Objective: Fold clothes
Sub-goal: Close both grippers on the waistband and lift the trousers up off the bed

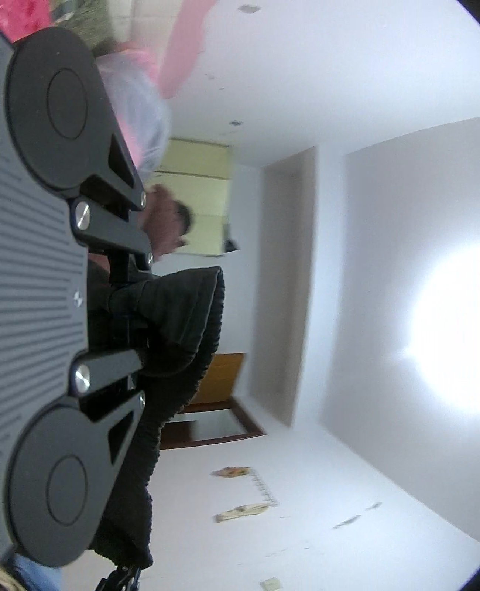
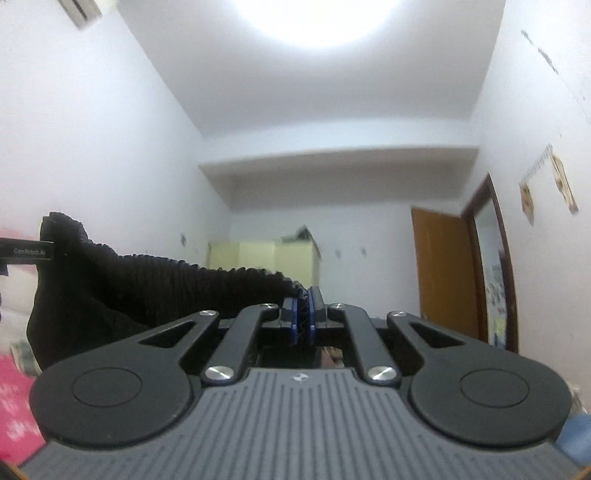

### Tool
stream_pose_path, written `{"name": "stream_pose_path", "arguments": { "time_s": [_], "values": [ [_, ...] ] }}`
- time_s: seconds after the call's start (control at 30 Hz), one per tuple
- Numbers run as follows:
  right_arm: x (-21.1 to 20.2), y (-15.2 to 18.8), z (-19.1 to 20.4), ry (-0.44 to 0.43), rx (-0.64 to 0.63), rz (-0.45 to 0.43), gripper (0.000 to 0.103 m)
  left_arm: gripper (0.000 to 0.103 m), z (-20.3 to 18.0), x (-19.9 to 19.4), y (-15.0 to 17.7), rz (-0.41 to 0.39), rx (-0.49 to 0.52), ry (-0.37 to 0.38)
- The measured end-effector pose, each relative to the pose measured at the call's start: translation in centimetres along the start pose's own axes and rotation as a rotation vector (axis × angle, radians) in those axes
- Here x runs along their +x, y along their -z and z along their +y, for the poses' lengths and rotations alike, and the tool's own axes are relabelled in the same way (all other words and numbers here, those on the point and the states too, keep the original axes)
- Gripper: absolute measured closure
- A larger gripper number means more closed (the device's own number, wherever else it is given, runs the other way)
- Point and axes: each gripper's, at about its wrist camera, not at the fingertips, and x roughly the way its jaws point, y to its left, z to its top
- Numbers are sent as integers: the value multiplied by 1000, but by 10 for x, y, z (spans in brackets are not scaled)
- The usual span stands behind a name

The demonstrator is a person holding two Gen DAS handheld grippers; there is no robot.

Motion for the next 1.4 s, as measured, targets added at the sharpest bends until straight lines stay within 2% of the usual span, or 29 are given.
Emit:
{"name": "stream_pose_path", "arguments": {
  "time_s": [0.2,0.37,0.57,0.67,0.73,0.9,1.07,1.2,1.3,1.4],
  "values": [
    [-25,-38,-5,-40,39,-145,99,91,-14,-33,-42,-117,19,-11],
    [-41,-57,-18,-63,71,-223,99,91,-30,-46,-58,-171,33,-3],
    [-28,-55,-37,-72,100,-227,99,91,-40,-41,-58,-167,29,13],
    [-26,-49,-39,-71,101,-200,99,91,-41,-24,-51,-130,28,6],
    [-14,-44,-42,-77,106,-169,99,91,-38,-7,-44,-89,14,-2],
    [50,-15,-58,-121,115,-22,99,91,-25,51,-10,30,-6,-34],
    [126,26,-72,-157,111,151,99,91,-2,134,44,189,-24,-61],
    [198,81,-80,-134,60,307,99,91,22,189,114,326,1,-72],
    [247,142,-79,-101,31,429,99,91,32,230,176,442,23,-70],
    [284,210,-78,-77,25,555,99,91,50,265,240,592,42,-82]
  ]
}}
